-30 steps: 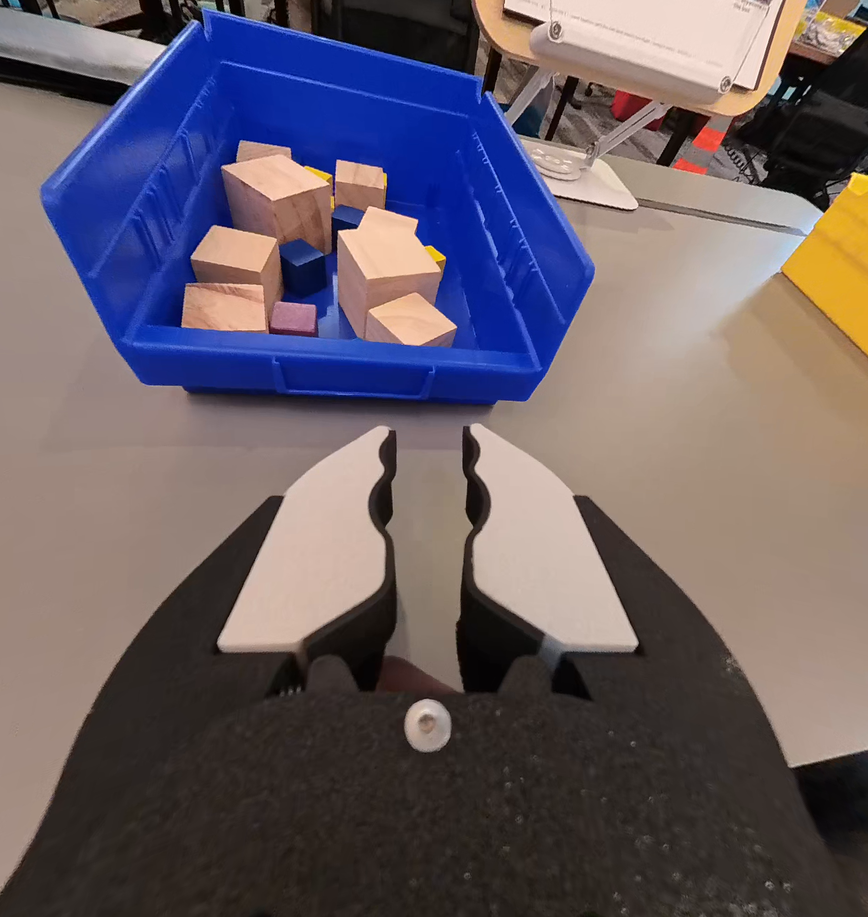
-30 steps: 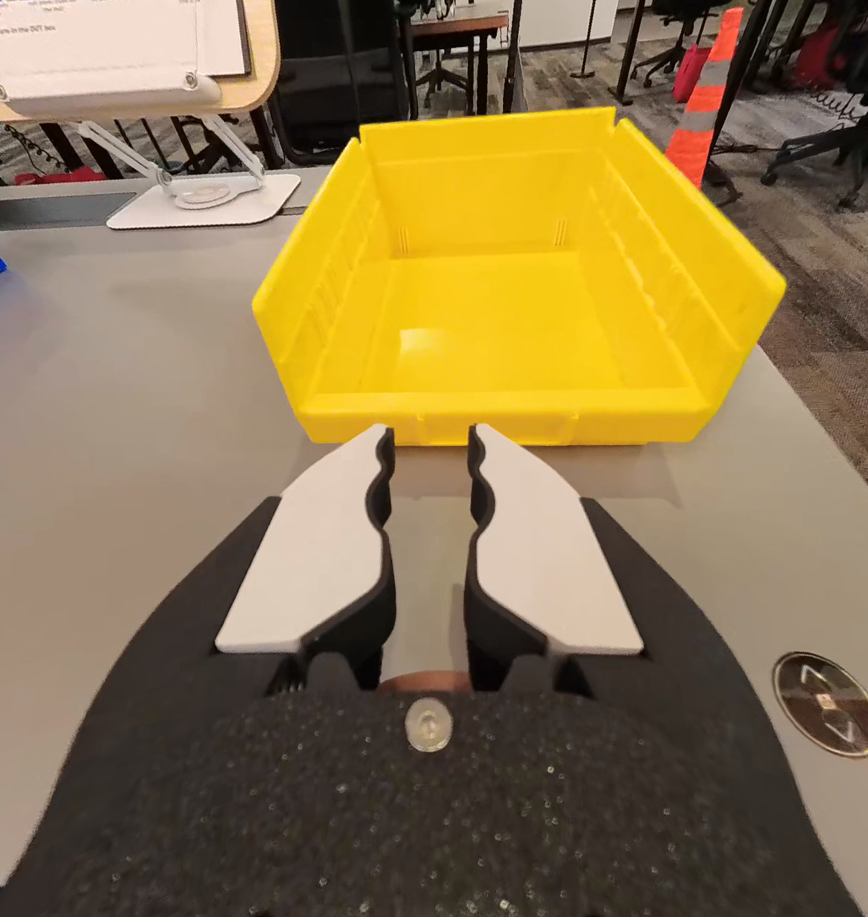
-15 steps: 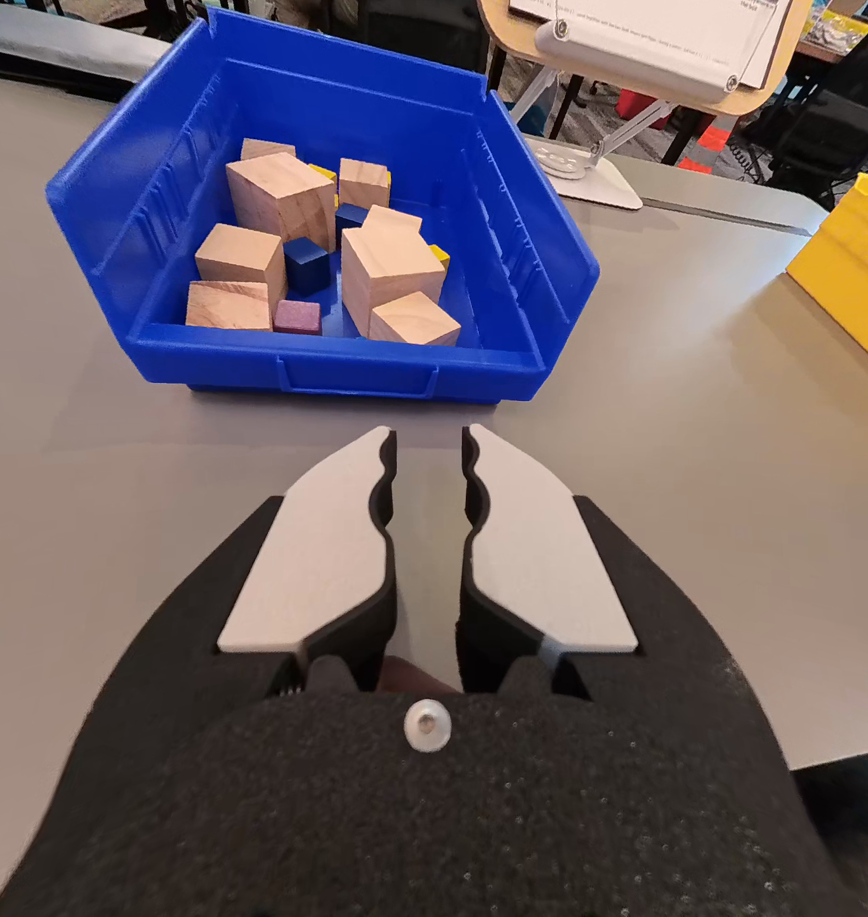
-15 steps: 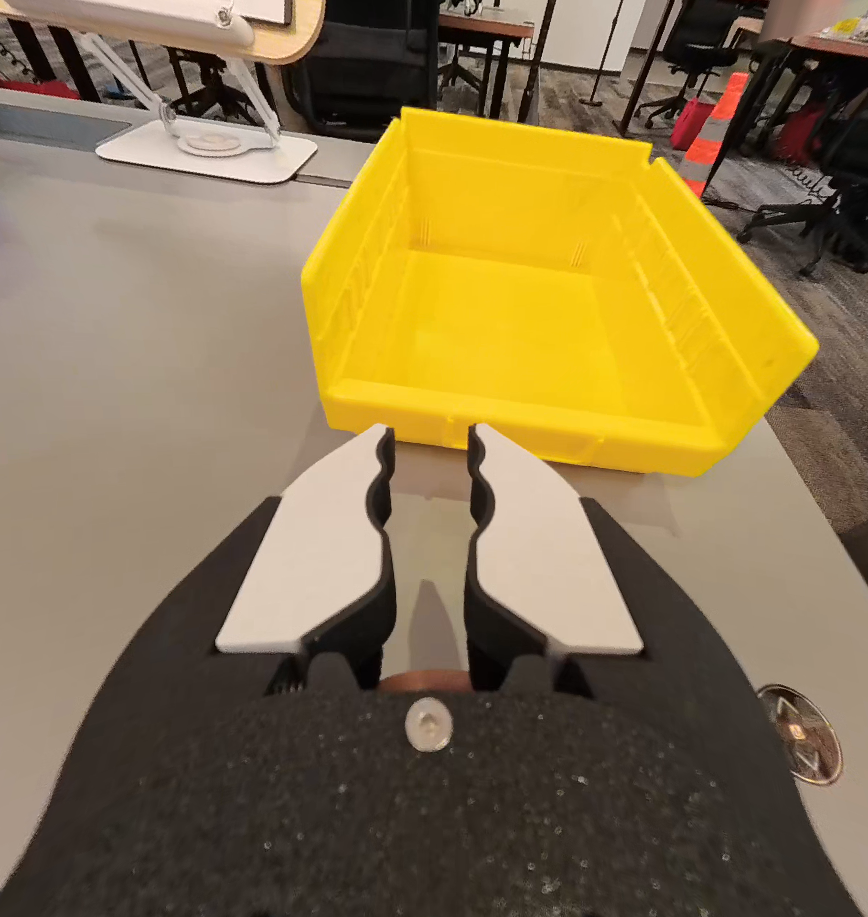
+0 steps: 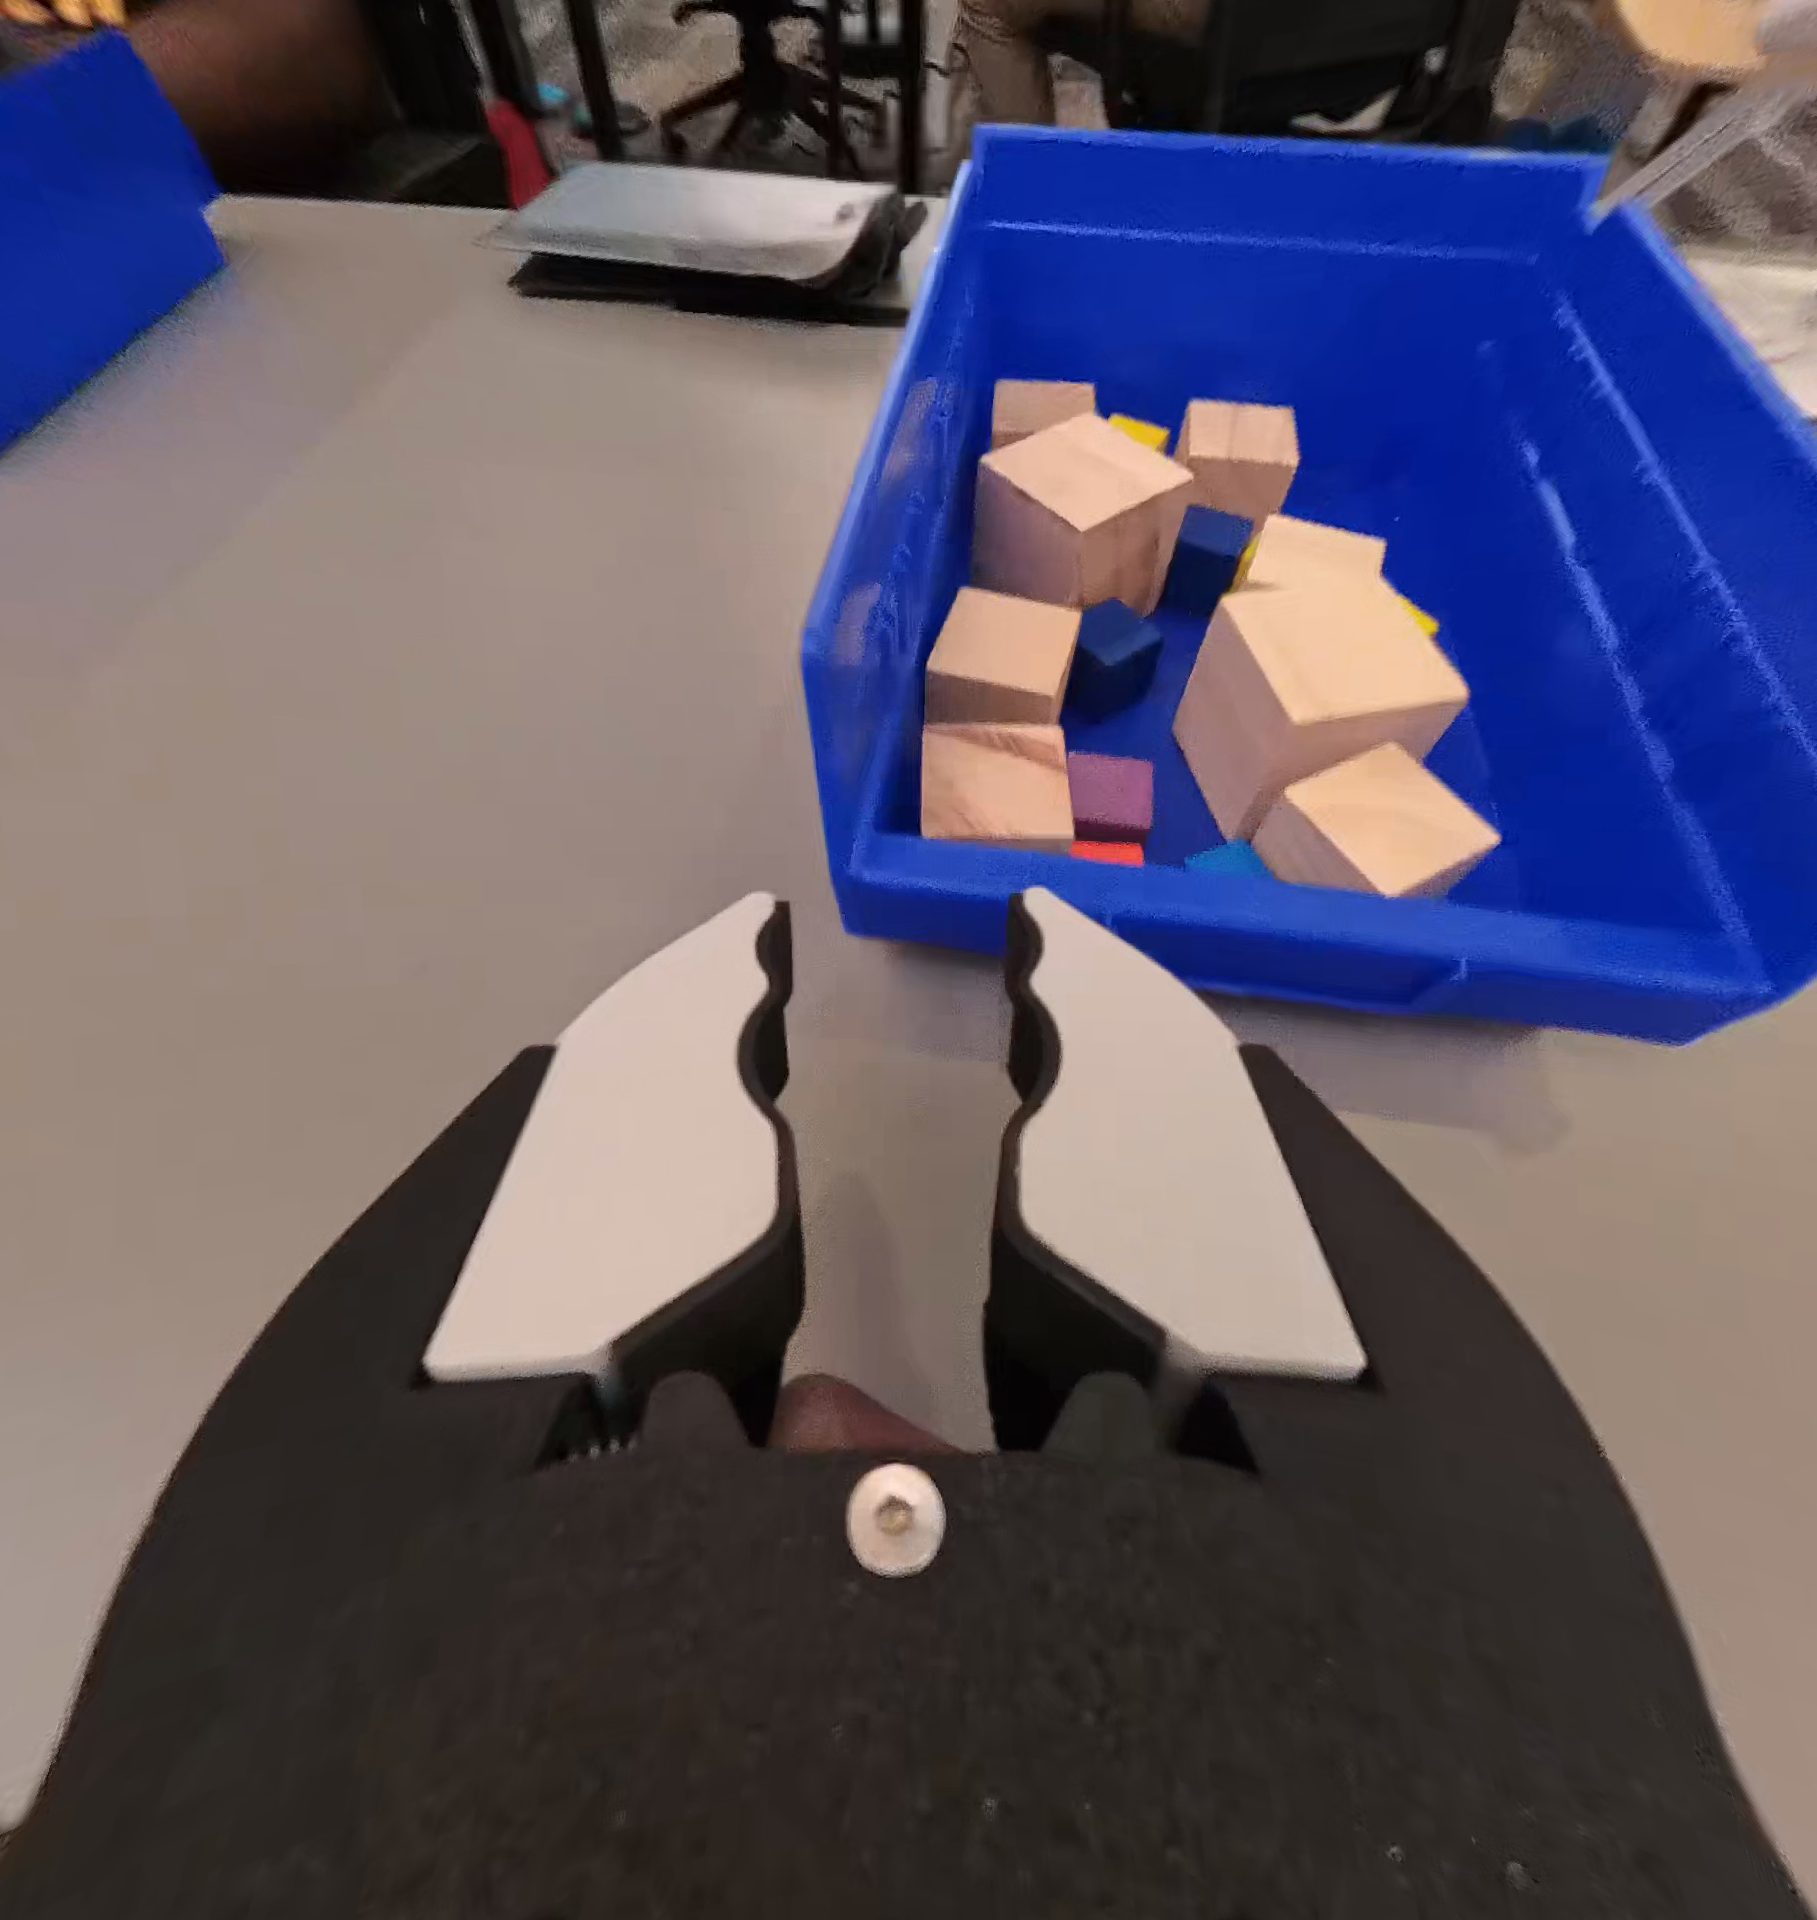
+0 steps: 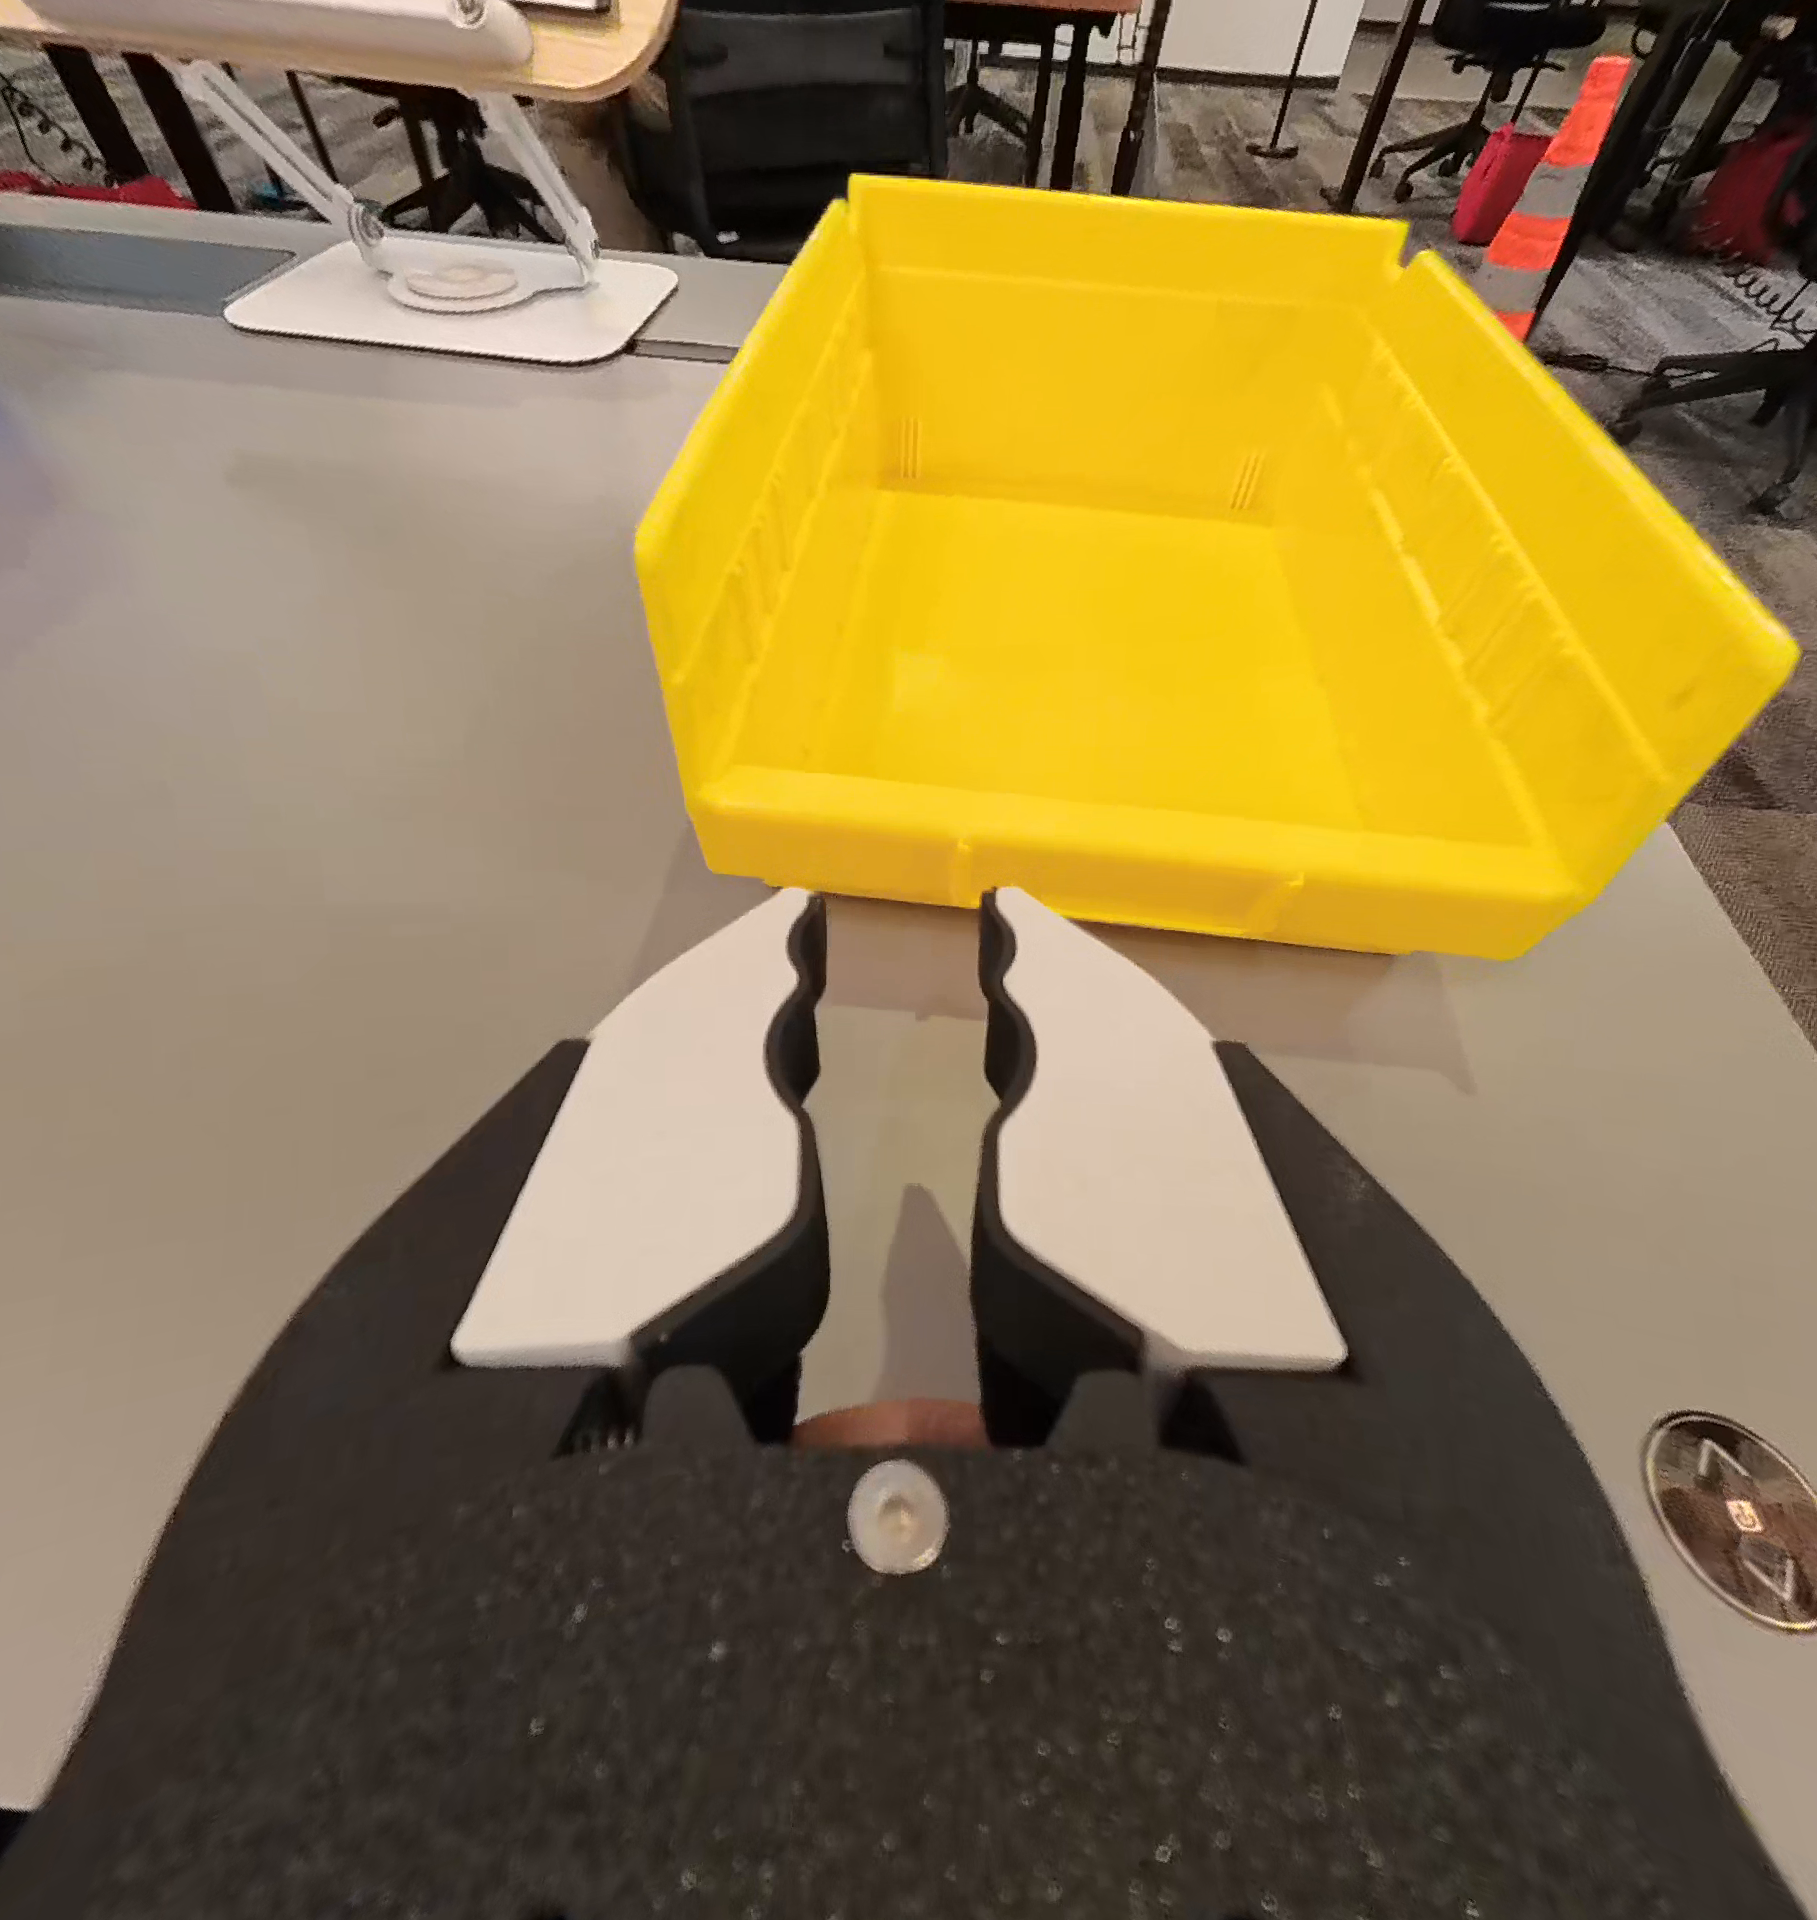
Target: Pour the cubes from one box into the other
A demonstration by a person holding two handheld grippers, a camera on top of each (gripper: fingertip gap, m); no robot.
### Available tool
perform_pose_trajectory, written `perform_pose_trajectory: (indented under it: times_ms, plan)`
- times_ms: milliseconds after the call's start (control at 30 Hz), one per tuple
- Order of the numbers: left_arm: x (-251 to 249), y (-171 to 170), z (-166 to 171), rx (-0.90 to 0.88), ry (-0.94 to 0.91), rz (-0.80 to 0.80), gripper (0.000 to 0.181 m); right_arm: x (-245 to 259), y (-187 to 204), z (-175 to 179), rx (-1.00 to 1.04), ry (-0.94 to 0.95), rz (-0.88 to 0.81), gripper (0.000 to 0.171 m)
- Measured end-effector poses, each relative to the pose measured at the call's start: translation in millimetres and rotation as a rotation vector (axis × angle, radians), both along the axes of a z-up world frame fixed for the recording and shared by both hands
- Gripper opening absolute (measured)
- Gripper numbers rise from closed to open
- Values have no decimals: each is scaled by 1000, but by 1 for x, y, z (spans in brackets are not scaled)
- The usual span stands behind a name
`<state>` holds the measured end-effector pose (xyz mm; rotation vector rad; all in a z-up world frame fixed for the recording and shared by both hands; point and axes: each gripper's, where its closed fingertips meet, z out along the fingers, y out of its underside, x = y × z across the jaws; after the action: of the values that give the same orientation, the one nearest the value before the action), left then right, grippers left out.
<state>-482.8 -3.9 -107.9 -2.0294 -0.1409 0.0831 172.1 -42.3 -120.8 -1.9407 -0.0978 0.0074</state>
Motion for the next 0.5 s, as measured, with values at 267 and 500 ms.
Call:
perform_pose_trajectory:
  times_ms: [267,500]
  plan:
    - [-10,67,-30,-69,-132,-200,13,-36,-6,2,-1,-47,68,28]
    - [20,75,-25,-30,-55,-203,3,-204,-8,5,-45,43,388,43]
